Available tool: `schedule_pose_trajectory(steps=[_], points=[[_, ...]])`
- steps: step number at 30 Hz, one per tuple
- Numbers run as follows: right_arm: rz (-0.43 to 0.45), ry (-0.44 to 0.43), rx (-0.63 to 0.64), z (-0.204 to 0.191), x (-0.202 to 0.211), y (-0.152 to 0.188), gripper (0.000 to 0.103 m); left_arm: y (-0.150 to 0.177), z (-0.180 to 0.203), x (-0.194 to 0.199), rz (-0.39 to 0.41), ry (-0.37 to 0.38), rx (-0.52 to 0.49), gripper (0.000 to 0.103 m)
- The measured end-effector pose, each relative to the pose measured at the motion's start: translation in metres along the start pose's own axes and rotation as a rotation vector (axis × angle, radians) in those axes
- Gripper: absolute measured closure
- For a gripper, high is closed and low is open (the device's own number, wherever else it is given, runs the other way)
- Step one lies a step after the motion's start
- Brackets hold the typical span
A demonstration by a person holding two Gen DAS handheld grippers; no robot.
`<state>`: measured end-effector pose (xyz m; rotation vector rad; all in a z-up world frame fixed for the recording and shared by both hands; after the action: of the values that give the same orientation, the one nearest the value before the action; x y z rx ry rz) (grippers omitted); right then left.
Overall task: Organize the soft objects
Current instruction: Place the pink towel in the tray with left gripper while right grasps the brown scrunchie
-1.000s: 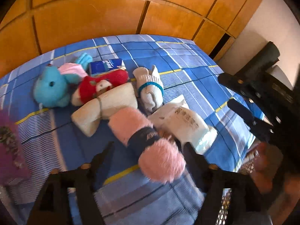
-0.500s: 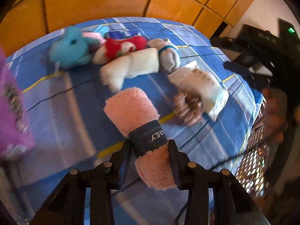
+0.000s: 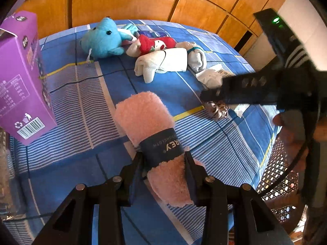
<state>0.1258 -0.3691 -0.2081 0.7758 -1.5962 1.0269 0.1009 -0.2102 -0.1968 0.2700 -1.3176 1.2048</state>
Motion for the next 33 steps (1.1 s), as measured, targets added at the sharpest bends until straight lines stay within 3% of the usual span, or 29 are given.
schedule_pose_trajectory(steps=[3, 4, 5, 8, 15, 19, 23, 25, 28, 33], points=[[-0.01, 0.051, 0.004, 0.003, -0.009, 0.002, 0.048, -0.002, 0.002, 0.005, -0.009, -0.007, -0.012, 0.067], [-0.012, 0.067, 0.017, 0.003, -0.01, 0.002, 0.052, -0.005, 0.004, 0.011, 0.004, -0.029, -0.036, 0.068], [-0.012, 0.086, 0.023, 0.004, -0.011, 0.002, 0.063, -0.011, 0.006, 0.014, 0.019, -0.045, -0.055, 0.068], [0.0, 0.116, 0.02, 0.009, -0.011, 0.0, 0.074, -0.034, 0.012, 0.041, 0.086, -0.04, -0.086, 0.068], [-0.001, 0.137, 0.049, 0.012, -0.011, -0.002, 0.075, -0.122, 0.014, 0.089, 0.207, -0.095, -0.124, 0.068], [0.013, 0.131, 0.052, 0.009, -0.013, -0.003, 0.075, -0.174, -0.019, 0.113, 0.272, -0.159, -0.066, 0.068], [0.034, 0.135, 0.073, -0.004, -0.013, -0.005, 0.076, -0.201, -0.095, 0.155, 0.344, -0.299, 0.05, 0.068], [0.047, 0.127, 0.082, -0.008, -0.012, -0.007, 0.076, -0.198, -0.139, 0.176, 0.367, -0.364, 0.12, 0.068], [0.045, 0.069, 0.105, -0.02, -0.015, -0.007, 0.082, -0.166, -0.21, 0.215, 0.4, -0.474, 0.241, 0.068], [0.058, 0.069, 0.137, -0.03, -0.014, -0.008, 0.084, -0.071, -0.292, 0.265, 0.422, -0.599, 0.392, 0.068]])
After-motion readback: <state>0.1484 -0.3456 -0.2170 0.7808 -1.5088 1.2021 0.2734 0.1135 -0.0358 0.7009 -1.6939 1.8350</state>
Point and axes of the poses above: each gripper's, at about its wrist camera, not at the fingertips, and x roughly against the way its jaws point, z to its right, y to its underside, the point moved 9 cm from there along -x, roughly the way its jaws point, and after that the axes turned 1 degree about y, right-handed, at the moved point
